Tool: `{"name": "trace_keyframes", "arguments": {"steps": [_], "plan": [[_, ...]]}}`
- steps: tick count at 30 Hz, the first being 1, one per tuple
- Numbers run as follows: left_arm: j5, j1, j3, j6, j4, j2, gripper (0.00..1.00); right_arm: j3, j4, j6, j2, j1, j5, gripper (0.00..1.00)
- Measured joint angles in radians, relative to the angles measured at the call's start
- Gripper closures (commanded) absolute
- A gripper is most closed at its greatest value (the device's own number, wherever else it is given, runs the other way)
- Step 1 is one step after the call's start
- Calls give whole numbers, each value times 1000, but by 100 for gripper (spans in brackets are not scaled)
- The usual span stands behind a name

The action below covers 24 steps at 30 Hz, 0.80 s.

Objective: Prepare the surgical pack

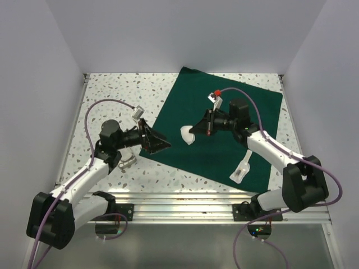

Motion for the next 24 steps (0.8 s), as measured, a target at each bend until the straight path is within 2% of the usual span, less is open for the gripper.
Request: {"name": "trace_keyframes", "arguments": {"steps": [8, 16, 20, 23, 24], "plan": [[-30, -159, -16, 40, 22, -56, 10, -70, 15, 114, -99, 58, -138, 100], [-79, -221, -16, 53, 32, -38, 10, -75, 80, 216, -198, 79, -205, 100], [-90, -240, -16, 40, 90, -10, 11, -76, 84, 237, -204, 105, -209, 100], [-89, -256, -16, 11, 156, 14, 13, -79, 87, 247, -204, 125, -209, 100], [-89, -261, -16, -2, 180, 21, 17, -79, 88, 248, -204, 130, -209, 100]]}}
